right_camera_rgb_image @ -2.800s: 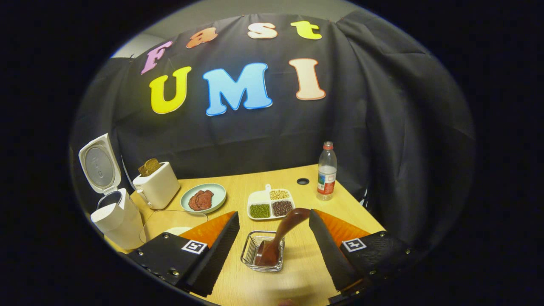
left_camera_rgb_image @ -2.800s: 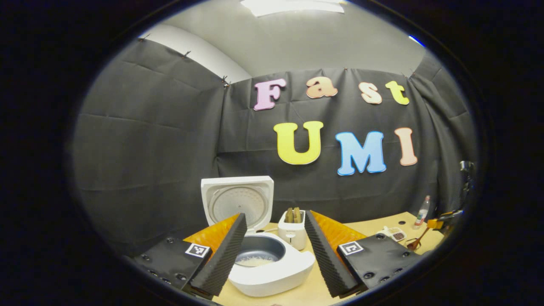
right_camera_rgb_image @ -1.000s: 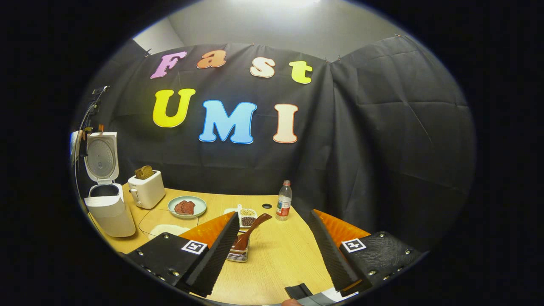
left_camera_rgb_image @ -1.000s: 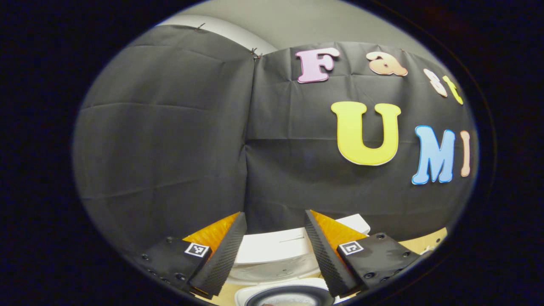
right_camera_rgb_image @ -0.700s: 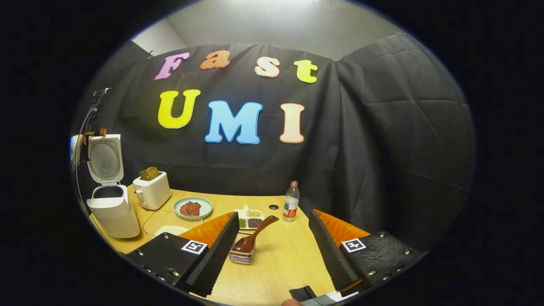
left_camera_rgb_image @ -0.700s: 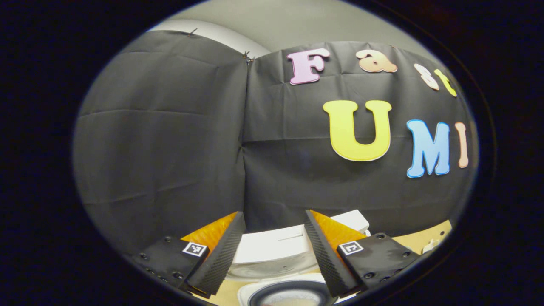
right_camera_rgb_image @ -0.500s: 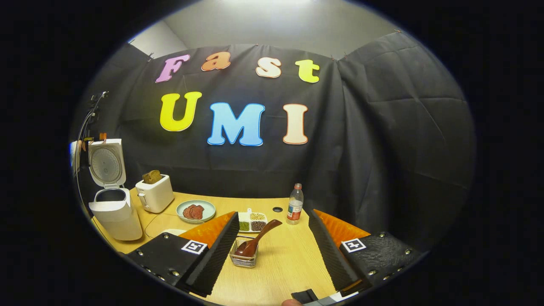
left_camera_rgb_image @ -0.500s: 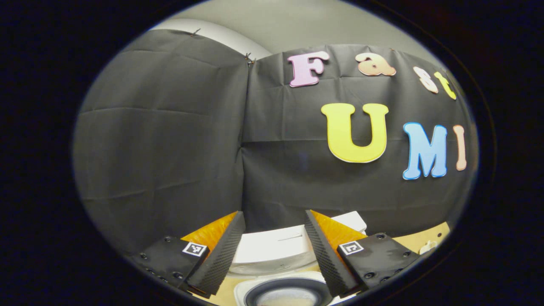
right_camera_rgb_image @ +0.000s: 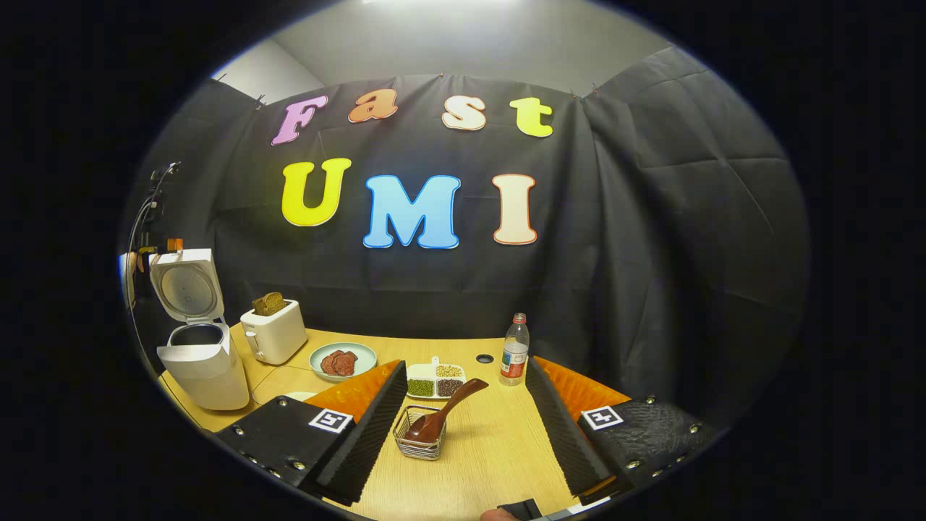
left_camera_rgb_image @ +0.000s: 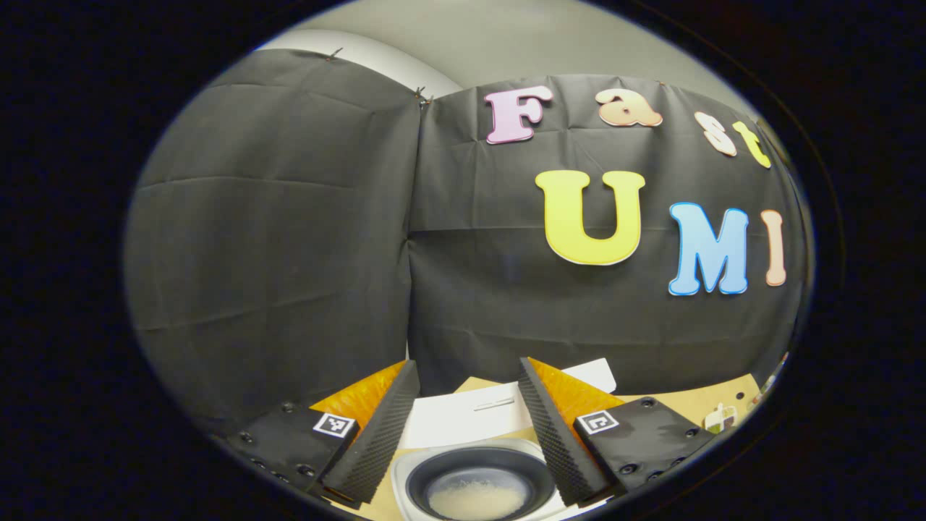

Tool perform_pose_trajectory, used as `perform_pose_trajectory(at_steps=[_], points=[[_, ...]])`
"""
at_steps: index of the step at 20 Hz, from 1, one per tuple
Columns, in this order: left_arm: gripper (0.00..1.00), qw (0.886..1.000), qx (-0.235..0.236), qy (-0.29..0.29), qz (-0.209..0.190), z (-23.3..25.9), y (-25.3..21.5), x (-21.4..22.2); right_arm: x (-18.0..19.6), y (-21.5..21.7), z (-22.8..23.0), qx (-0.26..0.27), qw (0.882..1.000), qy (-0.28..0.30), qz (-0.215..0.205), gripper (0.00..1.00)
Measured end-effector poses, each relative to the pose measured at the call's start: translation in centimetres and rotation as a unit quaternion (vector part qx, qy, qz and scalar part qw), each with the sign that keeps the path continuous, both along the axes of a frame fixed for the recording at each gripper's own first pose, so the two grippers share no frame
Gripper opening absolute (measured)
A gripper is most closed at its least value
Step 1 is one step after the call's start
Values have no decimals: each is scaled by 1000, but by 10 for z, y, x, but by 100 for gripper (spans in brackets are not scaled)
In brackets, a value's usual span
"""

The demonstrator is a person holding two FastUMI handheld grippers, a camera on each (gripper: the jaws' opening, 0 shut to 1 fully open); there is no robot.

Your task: Close the left gripper, press the button to open the rice cooker; take a wooden spoon from the chopstick holder with the right hand, scoop a spoonful of rice and pour it into the rice cooker, then put the wooden spoon back into the chopstick holder.

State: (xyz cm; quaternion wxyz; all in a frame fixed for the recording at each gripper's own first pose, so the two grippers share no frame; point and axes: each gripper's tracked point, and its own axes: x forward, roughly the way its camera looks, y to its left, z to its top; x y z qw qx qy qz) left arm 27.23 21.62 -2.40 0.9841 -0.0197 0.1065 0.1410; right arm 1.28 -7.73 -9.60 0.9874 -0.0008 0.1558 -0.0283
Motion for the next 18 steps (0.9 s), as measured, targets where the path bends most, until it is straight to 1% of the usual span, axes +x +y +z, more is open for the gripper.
perform_pose_trajectory(at_steps=[5,11,15,18], points=[[98,1000,-18,9,-5,-16,-23,-28,-2,-5,-1,4,1000,-3,9,99],[98,999,-16,26,-18,-39,-42,-50,-3,-7,-4,12,1000,-2,18,99],[99,999,-26,37,-17,-57,-54,-68,-2,-6,-6,11,1000,0,28,99],[99,999,-21,45,-19,-72,-62,-77,1,-8,-5,10,999,-1,30,99]])
